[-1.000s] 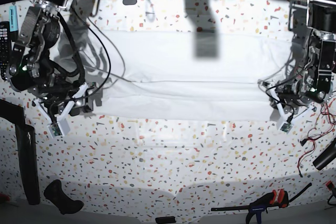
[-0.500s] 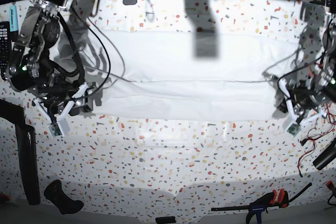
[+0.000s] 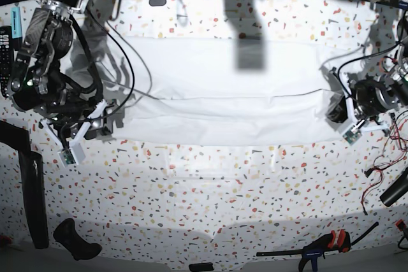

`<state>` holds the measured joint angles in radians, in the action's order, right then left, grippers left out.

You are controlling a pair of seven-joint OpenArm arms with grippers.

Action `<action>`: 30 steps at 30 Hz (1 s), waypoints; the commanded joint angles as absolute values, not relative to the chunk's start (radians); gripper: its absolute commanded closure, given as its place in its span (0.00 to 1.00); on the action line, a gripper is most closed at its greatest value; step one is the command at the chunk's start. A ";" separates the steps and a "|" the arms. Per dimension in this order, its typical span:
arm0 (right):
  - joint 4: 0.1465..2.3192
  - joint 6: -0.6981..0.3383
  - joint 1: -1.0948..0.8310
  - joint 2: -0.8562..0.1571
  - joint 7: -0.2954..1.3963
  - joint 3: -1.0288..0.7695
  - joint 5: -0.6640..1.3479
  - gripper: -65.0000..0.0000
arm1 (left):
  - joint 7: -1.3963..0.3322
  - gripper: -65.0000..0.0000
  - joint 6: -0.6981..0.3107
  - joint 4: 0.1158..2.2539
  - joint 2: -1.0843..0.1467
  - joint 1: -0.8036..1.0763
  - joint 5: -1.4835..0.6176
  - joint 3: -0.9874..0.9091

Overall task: Fold the T-shirt properly
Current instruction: 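Hold the folded shirt edges with both grippers, then release the band end and lift the right gripper over the shirt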

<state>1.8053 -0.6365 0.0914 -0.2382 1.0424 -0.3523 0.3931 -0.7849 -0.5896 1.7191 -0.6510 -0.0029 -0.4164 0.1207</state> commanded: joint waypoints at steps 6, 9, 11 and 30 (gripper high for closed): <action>1.820 -0.640 0.110 -0.249 1.031 -0.354 0.400 0.63 | -0.921 1.00 -0.589 1.734 -0.669 -0.016 -0.344 0.111; 1.820 -0.640 0.110 -0.253 1.031 -0.354 0.401 0.63 | -0.870 1.00 -0.521 1.734 -0.669 -0.017 -0.290 0.111; 1.820 -0.640 0.111 -0.271 1.038 -0.354 0.401 0.63 | -0.859 1.00 -0.484 1.734 -0.669 -0.017 -0.264 0.111; 1.817 -0.630 0.095 -0.401 1.098 -0.393 0.507 0.63 | -0.852 1.00 -0.416 1.733 -0.668 0.109 -0.293 0.112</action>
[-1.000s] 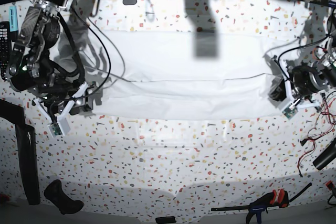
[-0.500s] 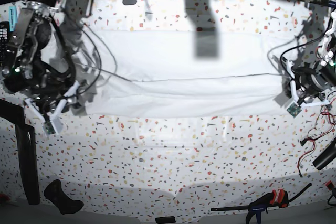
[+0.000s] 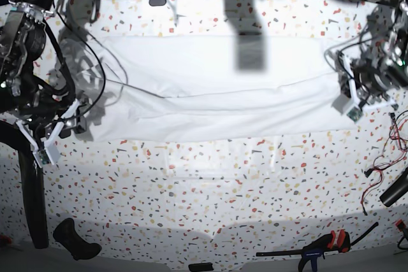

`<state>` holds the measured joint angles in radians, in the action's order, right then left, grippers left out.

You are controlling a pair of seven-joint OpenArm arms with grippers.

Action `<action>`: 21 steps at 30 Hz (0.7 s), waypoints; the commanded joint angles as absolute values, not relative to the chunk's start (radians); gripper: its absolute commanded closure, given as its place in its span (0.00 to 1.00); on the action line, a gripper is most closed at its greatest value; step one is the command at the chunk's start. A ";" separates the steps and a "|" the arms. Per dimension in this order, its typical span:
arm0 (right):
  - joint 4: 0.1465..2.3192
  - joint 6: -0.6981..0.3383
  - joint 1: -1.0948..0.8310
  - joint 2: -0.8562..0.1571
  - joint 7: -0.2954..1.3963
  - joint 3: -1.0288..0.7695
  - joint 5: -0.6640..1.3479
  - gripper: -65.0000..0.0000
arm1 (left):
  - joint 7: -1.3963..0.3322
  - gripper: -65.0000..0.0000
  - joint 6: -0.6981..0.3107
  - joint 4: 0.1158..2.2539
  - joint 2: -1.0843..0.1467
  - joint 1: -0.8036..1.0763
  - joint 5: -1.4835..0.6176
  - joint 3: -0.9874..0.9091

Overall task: Fold the T-shirt properly
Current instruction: 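Release the band end and lift the right gripper over the shirt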

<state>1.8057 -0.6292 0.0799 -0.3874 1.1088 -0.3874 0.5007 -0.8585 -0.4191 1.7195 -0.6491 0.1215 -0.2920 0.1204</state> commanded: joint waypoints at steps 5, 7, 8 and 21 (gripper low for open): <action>1.782 -0.661 0.087 -0.355 1.049 -0.392 0.537 0.63 | -0.779 1.00 -0.414 1.733 -0.662 0.182 -0.175 0.112; 1.754 -0.670 0.091 -0.334 0.993 -0.390 0.568 0.63 | -0.783 1.00 -0.414 1.733 -0.662 0.183 -0.172 0.112; 1.744 -0.671 0.096 -0.321 0.971 -0.387 0.577 0.63 | -0.783 1.00 -0.414 1.733 -0.662 0.181 -0.172 0.112; 1.439 -0.685 0.139 -0.205 0.854 -0.138 0.364 0.63 | -0.754 1.00 -0.414 1.733 -0.663 0.179 -0.174 0.111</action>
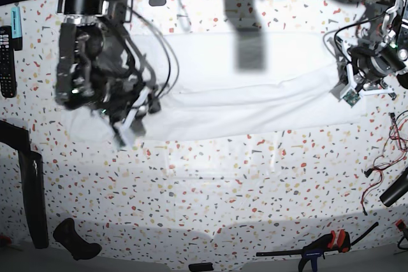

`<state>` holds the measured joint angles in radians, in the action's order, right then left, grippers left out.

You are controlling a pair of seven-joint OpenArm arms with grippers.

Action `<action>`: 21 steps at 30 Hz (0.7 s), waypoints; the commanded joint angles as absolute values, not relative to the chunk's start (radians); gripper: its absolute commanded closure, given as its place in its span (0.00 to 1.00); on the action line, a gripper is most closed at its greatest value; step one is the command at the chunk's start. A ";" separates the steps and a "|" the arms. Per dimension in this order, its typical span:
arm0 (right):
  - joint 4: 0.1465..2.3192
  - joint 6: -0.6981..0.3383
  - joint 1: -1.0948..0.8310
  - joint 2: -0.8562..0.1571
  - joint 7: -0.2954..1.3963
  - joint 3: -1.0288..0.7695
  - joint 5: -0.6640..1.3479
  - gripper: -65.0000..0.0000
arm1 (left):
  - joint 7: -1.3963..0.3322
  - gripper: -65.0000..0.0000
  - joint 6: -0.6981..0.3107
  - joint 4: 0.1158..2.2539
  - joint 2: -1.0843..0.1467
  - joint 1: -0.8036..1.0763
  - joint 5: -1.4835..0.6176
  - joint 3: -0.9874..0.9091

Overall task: Fold the T-shirt properly
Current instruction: 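Release the band end and lift the right gripper over the shirt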

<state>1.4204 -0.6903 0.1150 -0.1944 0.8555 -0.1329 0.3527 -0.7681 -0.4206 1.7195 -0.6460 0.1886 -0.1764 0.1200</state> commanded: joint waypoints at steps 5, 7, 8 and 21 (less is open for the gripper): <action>1.456 -0.685 0.139 -0.264 0.947 -0.105 0.351 0.63 | -0.754 1.00 -0.414 1.733 -0.663 0.179 -0.172 0.111; 1.505 -0.685 0.138 -0.310 0.995 -0.105 0.353 0.63 | -0.754 1.00 -0.414 1.733 -0.663 0.179 -0.171 0.111; 1.529 -0.686 0.138 -0.337 1.021 -0.105 0.371 0.63 | -0.754 1.00 -0.414 1.733 -0.663 0.179 -0.171 0.111; 1.579 -0.698 0.149 -0.553 1.070 -0.107 0.852 0.63 | -0.731 1.00 -0.414 1.734 -0.662 0.179 -0.105 0.111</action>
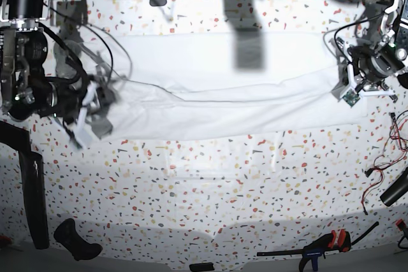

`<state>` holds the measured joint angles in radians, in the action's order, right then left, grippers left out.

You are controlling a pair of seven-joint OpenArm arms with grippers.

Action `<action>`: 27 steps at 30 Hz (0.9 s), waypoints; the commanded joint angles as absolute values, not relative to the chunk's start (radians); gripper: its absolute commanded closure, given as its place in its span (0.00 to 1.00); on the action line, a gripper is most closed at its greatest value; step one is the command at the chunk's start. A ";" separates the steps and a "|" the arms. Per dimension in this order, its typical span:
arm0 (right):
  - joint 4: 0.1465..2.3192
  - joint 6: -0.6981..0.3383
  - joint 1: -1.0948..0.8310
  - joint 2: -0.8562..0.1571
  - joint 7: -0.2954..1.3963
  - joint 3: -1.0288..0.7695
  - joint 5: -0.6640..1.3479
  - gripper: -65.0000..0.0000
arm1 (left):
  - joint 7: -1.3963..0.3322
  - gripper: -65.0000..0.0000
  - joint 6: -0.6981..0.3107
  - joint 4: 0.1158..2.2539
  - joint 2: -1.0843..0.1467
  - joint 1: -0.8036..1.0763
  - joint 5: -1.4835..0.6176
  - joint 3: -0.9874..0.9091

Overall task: Fold the T-shirt properly
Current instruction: 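Release the band end and lift the right gripper over the shirt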

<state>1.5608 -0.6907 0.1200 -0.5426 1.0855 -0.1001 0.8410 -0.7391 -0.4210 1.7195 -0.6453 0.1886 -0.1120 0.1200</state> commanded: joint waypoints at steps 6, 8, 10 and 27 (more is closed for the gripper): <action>1.579 -0.698 0.262 -0.398 1.063 -0.093 0.865 0.63 | -0.731 1.00 -0.413 1.734 -0.662 0.179 -0.105 0.111; 1.579 -0.698 0.293 -0.342 1.055 -0.072 0.799 0.63 | -0.731 1.00 -0.411 1.734 -0.662 0.179 -0.105 0.111; 1.579 -0.698 0.315 -0.286 1.045 -0.043 0.708 0.63 | -0.731 1.00 -0.411 1.734 -0.662 0.179 -0.105 0.111; 1.387 -0.647 0.318 -0.047 1.106 0.014 0.357 0.63 | -0.731 1.00 -0.411 1.734 -0.662 0.179 -0.105 0.111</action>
